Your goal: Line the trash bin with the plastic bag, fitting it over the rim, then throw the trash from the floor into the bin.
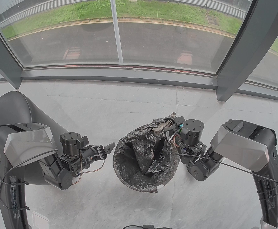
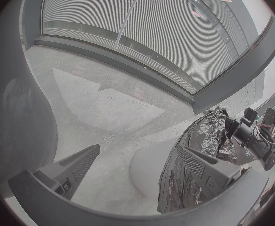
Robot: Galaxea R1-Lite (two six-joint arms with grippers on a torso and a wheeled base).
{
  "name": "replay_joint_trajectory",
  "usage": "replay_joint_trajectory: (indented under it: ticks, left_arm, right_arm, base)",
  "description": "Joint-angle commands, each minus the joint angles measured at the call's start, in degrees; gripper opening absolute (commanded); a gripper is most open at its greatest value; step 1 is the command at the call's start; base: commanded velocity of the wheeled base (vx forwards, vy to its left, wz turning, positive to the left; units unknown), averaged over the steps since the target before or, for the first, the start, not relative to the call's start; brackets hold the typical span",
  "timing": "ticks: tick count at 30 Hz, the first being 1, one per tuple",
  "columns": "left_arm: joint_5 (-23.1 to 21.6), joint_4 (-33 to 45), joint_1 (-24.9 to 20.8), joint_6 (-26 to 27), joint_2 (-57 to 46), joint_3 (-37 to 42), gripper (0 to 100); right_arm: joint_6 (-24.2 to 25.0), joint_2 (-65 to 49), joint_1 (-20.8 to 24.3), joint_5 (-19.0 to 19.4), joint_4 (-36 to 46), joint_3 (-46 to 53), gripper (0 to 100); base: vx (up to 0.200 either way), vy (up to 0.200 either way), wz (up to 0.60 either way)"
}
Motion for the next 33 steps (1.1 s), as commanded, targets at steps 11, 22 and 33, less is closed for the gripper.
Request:
replay_joint_trajectory:
  ticks: [11, 22, 33]
  left_arm:
    - [0.1, -0.19, -0.11, -0.04, -0.02, 0.43, 100]
    - [0.19, -5.9, -0.64, -1.71, -2.74, 5.27, 100]
    - [0.01, -5.99, -0.02, -3.73, -9.42, 7.99, 100]
  right_arm:
    - [0.54, -0.33, 0.22, -0.01, -1.3, 0.06, 100]
    - [2.03, -4.28, 1.36, -0.01, -0.68, 0.59, 100]
    - [0.27, -5.34, 1.1, -0.1, -0.24, 4.02, 100]
  base:
    - [0.0, 0.0, 0.0]
    - [0.0, 0.0, 0.0]
    - [0.0, 0.0, 0.0]
